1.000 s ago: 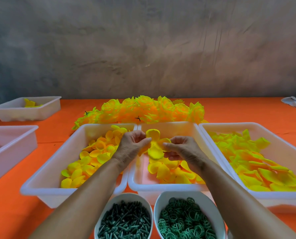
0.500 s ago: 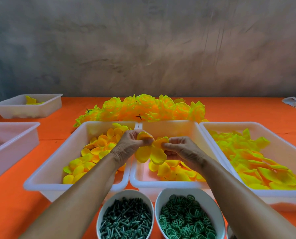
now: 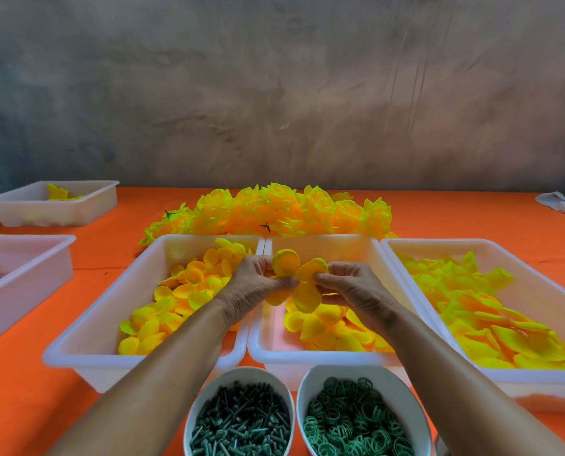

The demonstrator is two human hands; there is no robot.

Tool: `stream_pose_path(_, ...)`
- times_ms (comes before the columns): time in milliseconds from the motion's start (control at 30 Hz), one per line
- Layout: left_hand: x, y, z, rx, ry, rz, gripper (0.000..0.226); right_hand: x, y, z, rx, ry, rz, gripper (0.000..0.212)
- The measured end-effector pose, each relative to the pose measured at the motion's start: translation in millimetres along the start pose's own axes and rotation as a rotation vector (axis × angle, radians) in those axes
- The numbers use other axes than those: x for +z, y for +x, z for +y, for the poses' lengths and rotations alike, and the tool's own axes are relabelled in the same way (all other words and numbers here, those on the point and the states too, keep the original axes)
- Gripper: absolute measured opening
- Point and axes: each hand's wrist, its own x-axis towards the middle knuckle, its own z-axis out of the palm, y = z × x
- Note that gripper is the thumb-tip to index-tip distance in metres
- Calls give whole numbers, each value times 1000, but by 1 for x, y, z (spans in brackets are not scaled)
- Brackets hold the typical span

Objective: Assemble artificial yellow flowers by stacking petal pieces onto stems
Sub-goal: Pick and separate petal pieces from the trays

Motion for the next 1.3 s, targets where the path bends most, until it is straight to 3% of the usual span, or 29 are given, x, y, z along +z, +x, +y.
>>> stream_pose_path(233,6,-1,0,75,51,16,19,-1,-1,0,-51,-56,143,18)
stream_pose_path(333,6,0,2,133,206,137,28,-2,-2,-1,-60,-88,231,23)
stream_pose_path(467,11,-1,12,443,566,457,34,-5,-1,0,-75,-118,368,25)
stream_pose_path(567,20,0,21,671,682,446,30,-5,-1,-1,-83,-114,374,27)
stream_pose_path(700,31,2,14,480,730,173,26,-3,-3,-4,-108,-27,251,15)
stream_pose_path(900,27,6,7,349,535,227,25,-1,-6,-4,-126,36,173,12)
stream_pose_path(1067,27,4,6,345,574,220,31,3,-8,-6,-79,-14,37,19)
stream_pose_path(1300,31,1,9,417,724,226,44,2,-4,-7,-8,-100,25,30)
